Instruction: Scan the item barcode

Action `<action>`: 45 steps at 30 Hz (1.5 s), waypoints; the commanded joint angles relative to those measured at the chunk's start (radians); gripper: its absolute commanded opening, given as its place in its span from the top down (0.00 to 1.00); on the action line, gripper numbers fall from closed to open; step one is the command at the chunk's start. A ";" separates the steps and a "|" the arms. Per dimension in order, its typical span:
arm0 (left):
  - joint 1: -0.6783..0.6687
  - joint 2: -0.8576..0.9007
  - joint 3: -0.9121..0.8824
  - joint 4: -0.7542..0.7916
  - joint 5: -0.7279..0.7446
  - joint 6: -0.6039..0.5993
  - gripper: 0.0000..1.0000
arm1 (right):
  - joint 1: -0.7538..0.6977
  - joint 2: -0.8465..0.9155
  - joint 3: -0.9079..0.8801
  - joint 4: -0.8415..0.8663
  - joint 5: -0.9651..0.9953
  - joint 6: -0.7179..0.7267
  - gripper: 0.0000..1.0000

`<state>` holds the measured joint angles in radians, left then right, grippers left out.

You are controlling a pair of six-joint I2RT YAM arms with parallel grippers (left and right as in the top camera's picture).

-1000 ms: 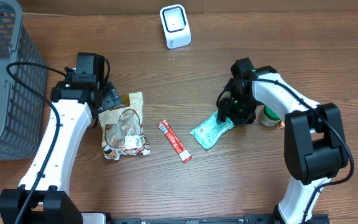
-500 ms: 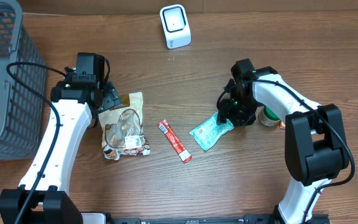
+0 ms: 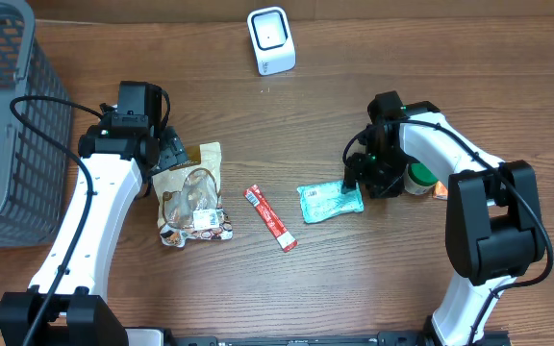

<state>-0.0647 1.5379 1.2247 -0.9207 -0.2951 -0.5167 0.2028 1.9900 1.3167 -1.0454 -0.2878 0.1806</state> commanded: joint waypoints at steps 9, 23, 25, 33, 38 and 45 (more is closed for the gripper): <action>-0.001 -0.020 0.017 -0.002 0.000 0.008 0.01 | -0.017 -0.014 0.034 0.121 -0.200 -0.082 0.35; -0.001 -0.020 0.017 -0.002 0.000 0.008 0.00 | -0.151 -0.080 0.078 -0.079 -0.200 -0.082 0.29; -0.001 -0.020 0.017 -0.002 0.000 0.008 0.00 | -0.152 -0.080 0.040 -0.078 -0.200 -0.082 0.29; -0.001 -0.020 0.017 -0.002 0.000 0.008 0.01 | -0.152 -0.080 -0.088 -0.001 -0.204 -0.082 0.29; -0.001 -0.020 0.017 -0.002 0.000 0.008 0.00 | -0.151 -0.080 -0.150 0.066 -0.212 -0.081 0.30; -0.001 -0.020 0.017 -0.002 0.000 0.008 0.00 | -0.140 -0.080 -0.196 0.130 -0.211 -0.081 0.33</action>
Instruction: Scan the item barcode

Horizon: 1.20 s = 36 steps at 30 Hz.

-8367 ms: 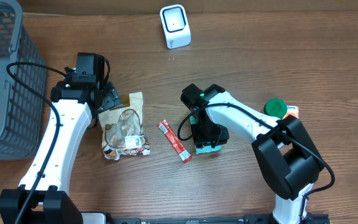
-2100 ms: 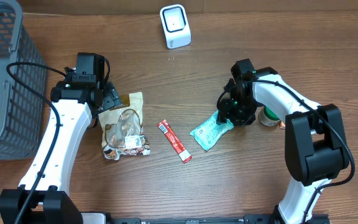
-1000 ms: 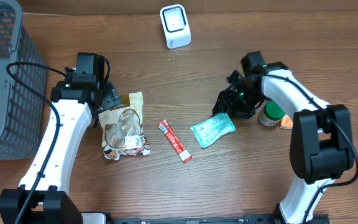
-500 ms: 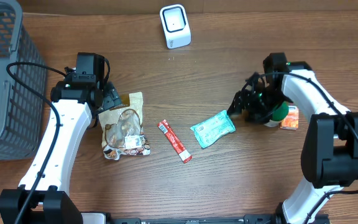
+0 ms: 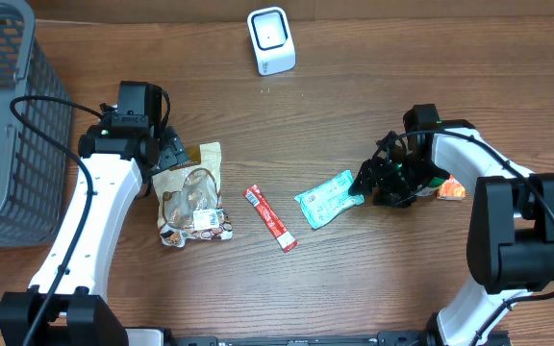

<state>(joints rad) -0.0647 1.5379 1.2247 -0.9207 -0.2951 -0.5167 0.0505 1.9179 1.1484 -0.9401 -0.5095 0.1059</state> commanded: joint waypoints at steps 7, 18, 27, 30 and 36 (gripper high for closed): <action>-0.001 -0.020 0.017 -0.002 0.000 0.008 0.01 | 0.061 -0.008 -0.027 0.061 0.019 -0.005 0.34; -0.001 -0.020 0.017 -0.002 0.000 0.008 0.00 | 0.074 -0.008 -0.031 0.088 0.052 0.002 0.38; -0.001 -0.020 0.017 -0.002 0.000 0.008 0.00 | 0.074 -0.008 -0.083 0.149 0.051 0.024 0.42; -0.001 -0.020 0.017 -0.002 0.000 0.008 0.00 | 0.074 -0.008 -0.099 0.175 0.051 0.024 0.46; -0.001 -0.020 0.017 -0.002 0.000 0.008 0.00 | 0.074 -0.008 -0.100 0.180 0.051 0.023 0.59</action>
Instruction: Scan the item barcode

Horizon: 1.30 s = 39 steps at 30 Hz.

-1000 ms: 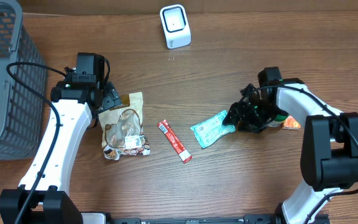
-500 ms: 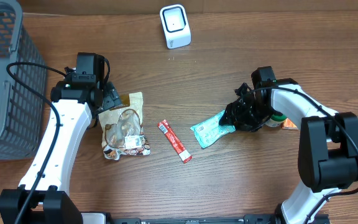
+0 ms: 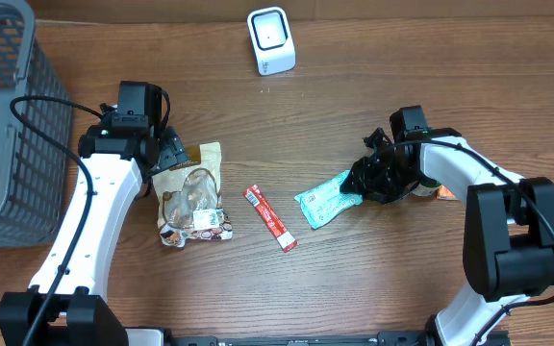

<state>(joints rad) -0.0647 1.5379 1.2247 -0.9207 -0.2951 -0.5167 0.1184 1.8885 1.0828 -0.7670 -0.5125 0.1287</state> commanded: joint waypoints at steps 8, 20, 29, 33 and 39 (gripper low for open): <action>-0.001 -0.020 0.017 -0.002 0.000 0.008 0.01 | 0.006 0.021 -0.035 -0.001 0.054 0.000 0.60; -0.001 -0.020 0.017 -0.002 0.000 0.008 0.00 | 0.006 0.021 -0.034 0.111 0.020 -0.004 0.67; -0.001 -0.020 0.017 -0.002 0.000 0.008 0.00 | 0.004 0.019 0.084 0.100 -0.020 -0.007 0.51; -0.001 -0.020 0.017 -0.002 0.000 0.008 0.01 | 0.004 0.019 0.198 -0.042 -0.020 -0.005 0.43; -0.001 -0.020 0.017 -0.002 0.000 0.008 0.00 | 0.007 0.021 0.212 -0.201 0.095 0.052 0.40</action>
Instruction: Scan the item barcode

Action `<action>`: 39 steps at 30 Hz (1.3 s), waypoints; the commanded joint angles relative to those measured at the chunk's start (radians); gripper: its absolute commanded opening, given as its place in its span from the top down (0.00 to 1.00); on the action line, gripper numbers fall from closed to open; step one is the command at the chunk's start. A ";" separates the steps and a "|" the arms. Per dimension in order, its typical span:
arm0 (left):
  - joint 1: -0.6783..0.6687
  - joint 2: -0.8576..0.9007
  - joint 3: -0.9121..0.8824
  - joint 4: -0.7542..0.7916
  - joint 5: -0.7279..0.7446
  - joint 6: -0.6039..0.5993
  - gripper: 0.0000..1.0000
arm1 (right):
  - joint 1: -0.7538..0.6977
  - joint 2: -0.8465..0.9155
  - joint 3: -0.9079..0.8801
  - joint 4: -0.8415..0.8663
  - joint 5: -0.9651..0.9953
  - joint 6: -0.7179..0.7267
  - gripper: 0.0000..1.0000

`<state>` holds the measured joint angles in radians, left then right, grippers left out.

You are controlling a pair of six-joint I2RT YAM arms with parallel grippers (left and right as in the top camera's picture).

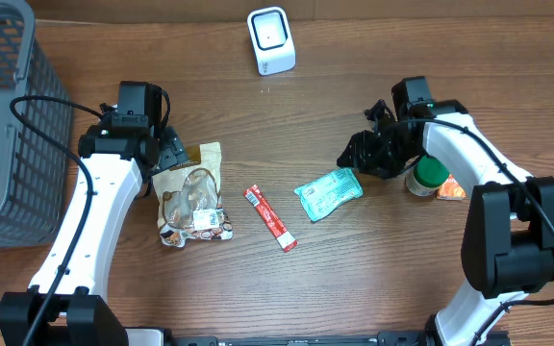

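Note:
The white barcode scanner [271, 40] stands at the back of the table. A teal packet [328, 195] lies flat and tilted, right of the middle. My right gripper [351, 157] hangs just behind the packet's right end; whether it touches the packet or how its jaws stand cannot be told. A red stick packet [271, 218] lies in the middle. Left of it is a brown snack bag [192, 197], with my left gripper [171, 152] at its top left corner, its jaws too dark to read.
A grey wire basket fills the far left. A green-lidded jar [428, 176] and an orange item [450, 192] sit under the right arm's forearm, right of the teal packet.
My right gripper has moved from the teal packet's right end to a spot behind it and a little left. The packet has shifted slightly back. The green-lidded jar shows more. Left arm unchanged.
At first my right gripper was at the right end of the teal packet, which lay nearly level. Then the packet lay turned, its right end raised toward the back, with the gripper still at that end. Now the gripper stands behind the packet. The left arm never moved.

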<state>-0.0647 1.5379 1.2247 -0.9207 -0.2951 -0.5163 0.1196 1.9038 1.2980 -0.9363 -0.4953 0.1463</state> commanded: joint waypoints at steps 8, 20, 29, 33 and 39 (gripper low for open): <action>-0.001 -0.020 0.017 -0.002 0.000 0.008 0.00 | 0.008 0.006 -0.090 -0.017 0.128 0.037 0.39; -0.001 -0.020 0.017 -0.002 0.000 0.008 0.01 | 0.011 0.006 -0.179 0.083 0.090 0.064 0.40; -0.001 -0.020 0.017 -0.002 0.000 0.008 0.00 | 0.011 0.006 -0.179 0.111 0.083 0.090 0.49; -0.001 -0.020 0.017 -0.002 0.001 0.008 0.00 | 0.011 0.006 -0.179 0.131 0.083 0.090 0.55; -0.001 -0.020 0.017 -0.002 0.000 0.008 0.00 | 0.011 0.006 -0.179 0.123 0.083 0.129 0.54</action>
<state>-0.0647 1.5379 1.2247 -0.9207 -0.2951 -0.5167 0.1261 1.9026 1.1347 -0.8127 -0.4332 0.2359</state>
